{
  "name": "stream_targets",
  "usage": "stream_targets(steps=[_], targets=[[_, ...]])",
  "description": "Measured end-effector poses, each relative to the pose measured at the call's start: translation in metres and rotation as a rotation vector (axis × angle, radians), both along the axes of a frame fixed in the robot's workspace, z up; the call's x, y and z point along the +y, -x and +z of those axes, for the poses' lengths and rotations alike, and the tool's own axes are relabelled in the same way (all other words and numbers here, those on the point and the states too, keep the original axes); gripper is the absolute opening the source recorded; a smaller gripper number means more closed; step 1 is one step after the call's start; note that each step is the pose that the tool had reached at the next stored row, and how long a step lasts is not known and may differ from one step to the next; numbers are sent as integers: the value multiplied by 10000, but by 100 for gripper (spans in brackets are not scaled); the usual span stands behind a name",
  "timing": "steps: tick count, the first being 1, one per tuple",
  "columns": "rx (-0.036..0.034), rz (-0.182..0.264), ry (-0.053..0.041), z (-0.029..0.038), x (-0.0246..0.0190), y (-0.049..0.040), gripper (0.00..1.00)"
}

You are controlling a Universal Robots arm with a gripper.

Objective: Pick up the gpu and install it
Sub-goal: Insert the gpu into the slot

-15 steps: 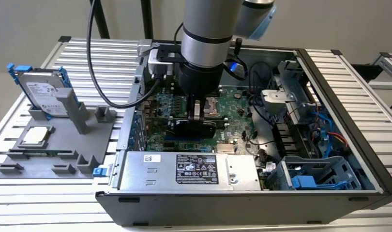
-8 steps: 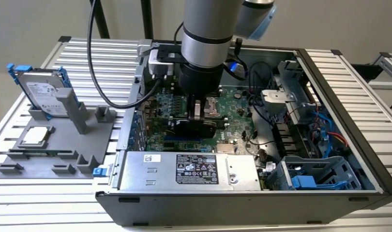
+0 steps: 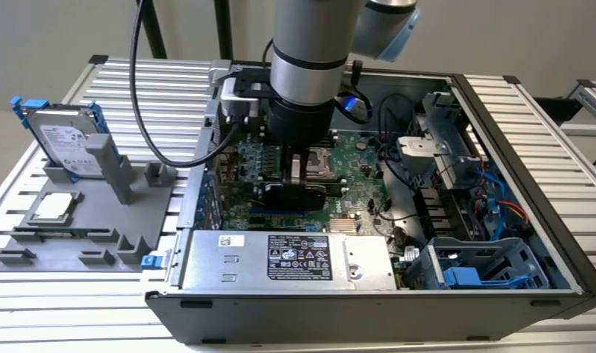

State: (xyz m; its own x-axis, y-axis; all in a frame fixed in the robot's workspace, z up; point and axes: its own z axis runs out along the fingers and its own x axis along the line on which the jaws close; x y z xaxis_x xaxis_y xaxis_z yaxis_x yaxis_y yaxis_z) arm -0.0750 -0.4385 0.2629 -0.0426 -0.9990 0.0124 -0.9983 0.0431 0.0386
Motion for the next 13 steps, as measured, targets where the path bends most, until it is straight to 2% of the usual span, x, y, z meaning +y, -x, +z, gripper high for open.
stream_targets(steps=[13], targets=[[1, 0, -9, -3, 0, 5, 0]])
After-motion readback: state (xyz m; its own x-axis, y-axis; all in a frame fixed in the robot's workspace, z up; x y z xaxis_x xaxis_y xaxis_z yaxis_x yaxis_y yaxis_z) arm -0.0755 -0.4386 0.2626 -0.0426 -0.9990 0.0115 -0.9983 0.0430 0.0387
